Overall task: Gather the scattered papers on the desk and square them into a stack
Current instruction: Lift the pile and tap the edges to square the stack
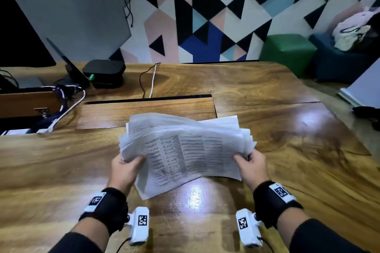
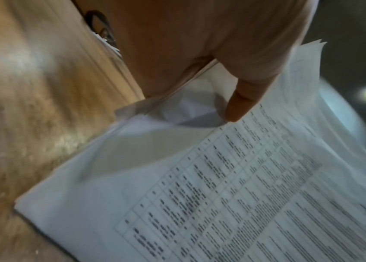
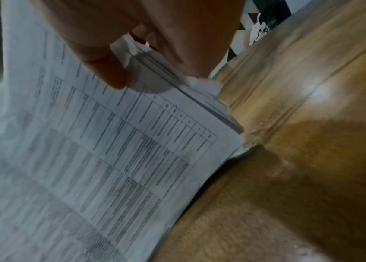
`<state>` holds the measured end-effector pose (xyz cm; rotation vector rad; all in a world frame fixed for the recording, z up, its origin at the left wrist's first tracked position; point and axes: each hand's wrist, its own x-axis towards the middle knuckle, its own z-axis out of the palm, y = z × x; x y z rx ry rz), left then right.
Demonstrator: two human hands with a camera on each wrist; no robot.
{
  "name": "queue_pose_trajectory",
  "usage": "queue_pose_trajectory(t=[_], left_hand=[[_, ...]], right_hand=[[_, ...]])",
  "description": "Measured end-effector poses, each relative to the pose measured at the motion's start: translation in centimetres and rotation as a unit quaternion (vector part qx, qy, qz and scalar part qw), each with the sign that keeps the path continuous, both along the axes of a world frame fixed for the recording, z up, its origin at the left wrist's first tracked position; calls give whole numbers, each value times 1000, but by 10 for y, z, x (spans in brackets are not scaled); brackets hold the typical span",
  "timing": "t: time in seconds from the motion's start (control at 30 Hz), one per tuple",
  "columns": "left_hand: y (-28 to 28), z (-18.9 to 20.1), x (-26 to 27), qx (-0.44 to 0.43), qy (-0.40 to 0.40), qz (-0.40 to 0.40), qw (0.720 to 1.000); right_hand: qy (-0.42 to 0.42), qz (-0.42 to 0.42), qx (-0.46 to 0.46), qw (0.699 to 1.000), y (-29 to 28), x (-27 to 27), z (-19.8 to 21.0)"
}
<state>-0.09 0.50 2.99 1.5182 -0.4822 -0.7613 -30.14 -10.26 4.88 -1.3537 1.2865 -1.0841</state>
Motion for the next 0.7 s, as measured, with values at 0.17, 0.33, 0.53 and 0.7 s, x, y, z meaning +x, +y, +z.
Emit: queue_pose_trajectory(t=[0.17,0.33,0.53,0.7], left_hand=[[-1,16,-2,-44,-8,7,999],[7,18,5,-53,-24,-12,998],[-1,-6,-13,7,3,3,1000],[-3,22,-6,-56,-11,-33,998]], right_hand=[[-17,-15,-55,998,-6,0,8],[-30,-27,-26,999,-6,-13,4],[-10,-20,66,998,1,7,-9],[-18,-47,17,999,-8,4,10]])
